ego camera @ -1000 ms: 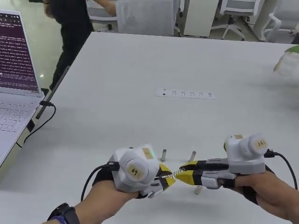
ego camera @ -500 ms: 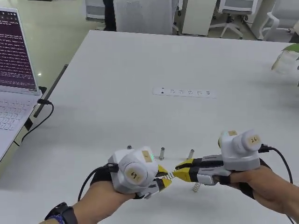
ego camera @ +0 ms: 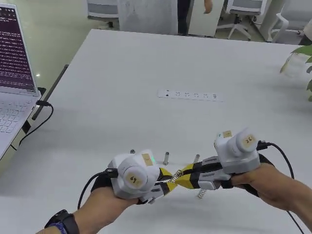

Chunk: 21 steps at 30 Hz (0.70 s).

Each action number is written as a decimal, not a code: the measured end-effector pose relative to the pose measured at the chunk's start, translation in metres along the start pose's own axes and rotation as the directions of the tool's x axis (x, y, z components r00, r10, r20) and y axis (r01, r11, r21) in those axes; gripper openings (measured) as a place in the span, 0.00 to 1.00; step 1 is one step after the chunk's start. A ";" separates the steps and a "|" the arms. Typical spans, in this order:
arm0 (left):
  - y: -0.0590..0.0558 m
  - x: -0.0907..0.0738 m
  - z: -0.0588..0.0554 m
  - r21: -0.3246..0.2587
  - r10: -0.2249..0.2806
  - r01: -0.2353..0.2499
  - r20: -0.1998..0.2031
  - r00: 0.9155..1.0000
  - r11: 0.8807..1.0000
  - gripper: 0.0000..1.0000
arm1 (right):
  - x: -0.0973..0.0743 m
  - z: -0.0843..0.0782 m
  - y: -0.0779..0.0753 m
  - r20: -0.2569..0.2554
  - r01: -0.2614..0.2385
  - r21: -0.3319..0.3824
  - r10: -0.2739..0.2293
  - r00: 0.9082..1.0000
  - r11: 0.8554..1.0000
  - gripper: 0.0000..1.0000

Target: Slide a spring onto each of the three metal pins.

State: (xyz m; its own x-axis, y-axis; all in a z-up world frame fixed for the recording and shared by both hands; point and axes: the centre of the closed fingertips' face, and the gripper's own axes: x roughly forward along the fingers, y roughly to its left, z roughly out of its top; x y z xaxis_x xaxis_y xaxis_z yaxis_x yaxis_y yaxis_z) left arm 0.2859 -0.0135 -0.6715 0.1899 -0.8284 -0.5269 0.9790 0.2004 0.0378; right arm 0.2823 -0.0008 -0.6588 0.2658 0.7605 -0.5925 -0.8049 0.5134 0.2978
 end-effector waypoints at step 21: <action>0.002 0.001 0.012 0.022 0.002 -0.003 0.030 1.000 1.000 0.03 | -0.004 0.011 -0.002 -0.070 0.022 -0.109 -0.029 0.997 0.994 0.08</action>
State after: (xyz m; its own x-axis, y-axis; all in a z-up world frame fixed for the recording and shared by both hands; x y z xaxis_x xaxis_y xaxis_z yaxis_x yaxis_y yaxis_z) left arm 0.2890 -0.0201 -0.6618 0.1943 -0.8435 -0.5008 0.9798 0.1912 0.0581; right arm 0.2885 -0.0007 -0.6489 0.2515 0.7152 -0.6521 -0.8518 0.4834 0.2017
